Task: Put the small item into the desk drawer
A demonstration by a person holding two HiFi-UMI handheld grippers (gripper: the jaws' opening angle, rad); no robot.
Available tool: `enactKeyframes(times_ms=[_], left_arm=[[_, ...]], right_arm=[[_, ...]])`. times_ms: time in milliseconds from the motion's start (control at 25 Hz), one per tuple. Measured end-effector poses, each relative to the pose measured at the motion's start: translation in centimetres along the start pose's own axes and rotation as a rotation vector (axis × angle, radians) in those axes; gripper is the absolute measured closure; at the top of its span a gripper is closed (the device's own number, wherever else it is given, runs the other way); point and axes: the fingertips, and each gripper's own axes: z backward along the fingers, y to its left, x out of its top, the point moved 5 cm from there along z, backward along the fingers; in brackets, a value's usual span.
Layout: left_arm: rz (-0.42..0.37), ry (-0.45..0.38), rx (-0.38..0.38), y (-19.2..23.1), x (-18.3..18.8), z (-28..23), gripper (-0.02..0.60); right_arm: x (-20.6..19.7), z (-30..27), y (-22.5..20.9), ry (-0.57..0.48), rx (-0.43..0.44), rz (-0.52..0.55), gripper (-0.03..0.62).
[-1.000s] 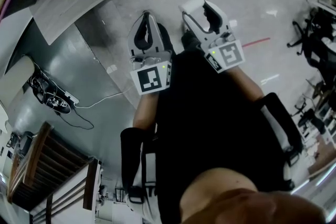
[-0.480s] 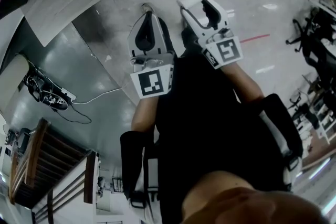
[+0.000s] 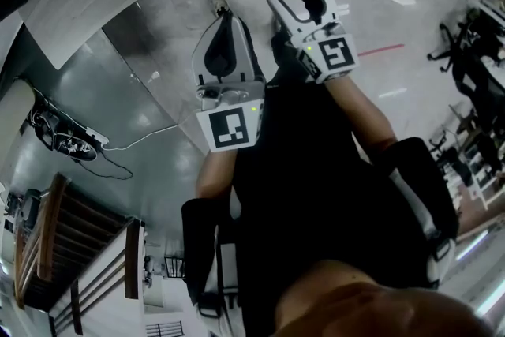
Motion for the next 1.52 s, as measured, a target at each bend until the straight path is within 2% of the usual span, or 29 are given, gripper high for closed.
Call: enactKeyframes(times_ms=[440, 640, 1200, 1520], left_arm=[[0.020, 0.017, -0.014, 0.6, -1.2, -0.6, 0.597], [0.026, 0.032, -0.017, 0.6, -1.9, -0.8, 0.597], [0.050, 0.052, -0.005, 1.3, -3.1, -1.6, 0.597], [0.055, 0.071, 0.000, 1.9, -3.8, -2.2, 0.597]], right_arm=[[-6.2, -5.6, -1.8, 0.130, -0.051, -0.054, 0.338], [-10.8, -7.1, -3.7, 0.228, -0.106, -0.057, 0.338], [-19.8, -11.6, -6.4, 0.464, -0.138, -0.084, 0.338], [-23.0, -13.3, -7.4, 0.547, -0.163, -0.108, 0.338]])
